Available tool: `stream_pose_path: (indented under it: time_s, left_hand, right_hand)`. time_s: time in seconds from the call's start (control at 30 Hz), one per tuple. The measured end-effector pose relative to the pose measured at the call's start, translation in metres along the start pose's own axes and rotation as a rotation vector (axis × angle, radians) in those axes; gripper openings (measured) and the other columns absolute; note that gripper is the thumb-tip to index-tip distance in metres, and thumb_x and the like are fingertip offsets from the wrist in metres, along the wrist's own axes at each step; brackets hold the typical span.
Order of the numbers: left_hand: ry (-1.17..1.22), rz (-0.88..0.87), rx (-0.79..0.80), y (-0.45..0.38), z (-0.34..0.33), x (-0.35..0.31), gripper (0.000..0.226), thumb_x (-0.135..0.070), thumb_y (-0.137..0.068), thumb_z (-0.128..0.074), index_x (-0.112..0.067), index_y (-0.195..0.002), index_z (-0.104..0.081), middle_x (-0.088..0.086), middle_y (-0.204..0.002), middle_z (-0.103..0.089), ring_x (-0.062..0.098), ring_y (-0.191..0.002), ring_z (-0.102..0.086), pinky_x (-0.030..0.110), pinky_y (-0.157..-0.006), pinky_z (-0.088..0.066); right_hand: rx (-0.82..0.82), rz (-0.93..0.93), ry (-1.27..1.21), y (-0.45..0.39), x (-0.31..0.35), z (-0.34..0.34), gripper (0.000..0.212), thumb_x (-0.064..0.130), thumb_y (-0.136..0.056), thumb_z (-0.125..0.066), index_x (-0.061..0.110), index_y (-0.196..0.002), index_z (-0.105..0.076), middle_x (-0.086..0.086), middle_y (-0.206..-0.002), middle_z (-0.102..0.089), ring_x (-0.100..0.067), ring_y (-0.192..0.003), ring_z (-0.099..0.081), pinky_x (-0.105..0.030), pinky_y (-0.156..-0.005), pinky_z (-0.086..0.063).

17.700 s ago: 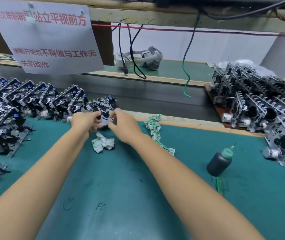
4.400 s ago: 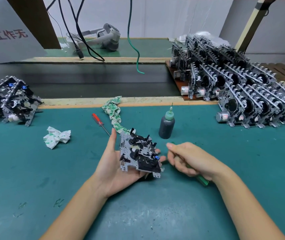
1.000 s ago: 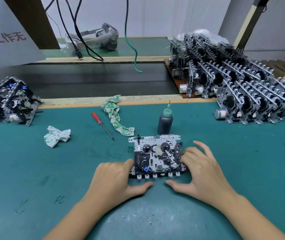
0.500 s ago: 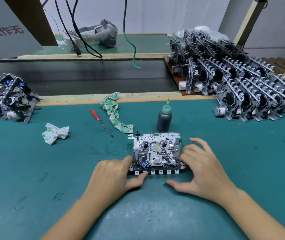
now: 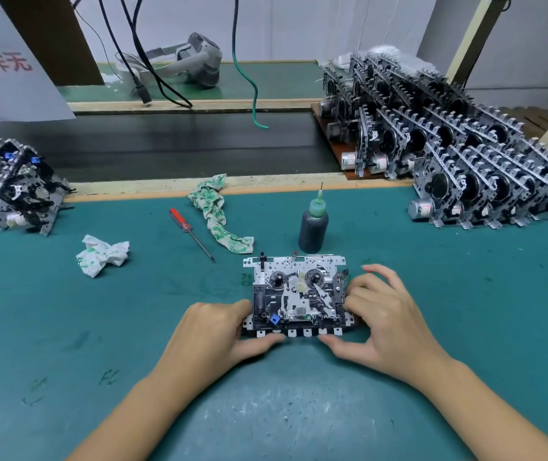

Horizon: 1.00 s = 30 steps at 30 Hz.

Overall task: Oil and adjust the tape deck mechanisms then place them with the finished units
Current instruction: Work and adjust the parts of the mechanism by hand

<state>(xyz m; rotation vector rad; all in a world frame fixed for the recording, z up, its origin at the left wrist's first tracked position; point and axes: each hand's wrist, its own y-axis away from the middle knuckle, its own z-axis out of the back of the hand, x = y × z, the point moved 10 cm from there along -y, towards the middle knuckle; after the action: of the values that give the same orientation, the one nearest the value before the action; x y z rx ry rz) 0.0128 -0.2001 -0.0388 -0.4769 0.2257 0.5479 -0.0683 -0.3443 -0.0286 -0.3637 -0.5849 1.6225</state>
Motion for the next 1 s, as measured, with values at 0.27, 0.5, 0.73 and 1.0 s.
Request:
stream_pose_path:
  time_s: [0.27, 0.5, 0.73, 1.0]
  left_hand:
    - [0.059, 0.041, -0.096, 0.000, 0.018, 0.001, 0.054, -0.077, -0.071, -0.043, -0.028, -0.055, -0.031, 0.002, -0.036, -0.039, 0.019, -0.038, -0.038, 0.021, -0.040, -0.026]
    - [0.634, 0.310, -0.375, 0.004, 0.041, 0.024, 0.056, -0.046, -0.088, -0.042, -0.010, -0.044, -0.039, -0.006, -0.032, -0.032, 0.010, -0.032, -0.032, 0.025, -0.042, -0.029]
    - [0.703, 0.559, -0.341, 0.013, 0.025, 0.049, 0.072, -0.048, -0.092, -0.044, -0.010, -0.031, -0.032, 0.002, -0.028, -0.032, 0.009, -0.032, -0.029, 0.016, -0.042, -0.028]
    - [0.471, 0.598, -0.344, 0.016, 0.033, 0.057, 0.072, -0.066, -0.080, -0.031, -0.004, -0.042, -0.034, 0.017, -0.040, -0.036, 0.020, -0.042, -0.033, 0.042, -0.052, -0.035]
  right_hand:
    - [0.102, -0.108, -0.098, -0.004, 0.001, 0.000, 0.050, 0.054, -0.078, -0.056, 0.008, -0.062, -0.054, 0.000, -0.061, -0.050, -0.021, -0.063, -0.049, -0.033, -0.078, -0.040]
    - [0.184, -0.647, -0.840, -0.005, -0.006, -0.014, 0.054, 0.065, -0.075, -0.046, 0.024, -0.041, -0.054, 0.002, -0.043, -0.052, -0.005, -0.044, -0.046, -0.019, -0.053, -0.038]
    - [0.393, -0.763, -0.883, -0.017, -0.004, -0.035, 0.067, 0.076, -0.066, -0.047, 0.016, -0.037, -0.053, -0.008, -0.041, -0.054, -0.014, -0.044, -0.047, -0.027, -0.061, -0.041]
    - [0.400, -0.715, -0.751, -0.016, -0.005, -0.031, 0.076, 0.081, -0.068, -0.035, 0.013, -0.037, -0.046, 0.003, -0.035, -0.042, -0.006, -0.040, -0.039, -0.014, -0.052, -0.033]
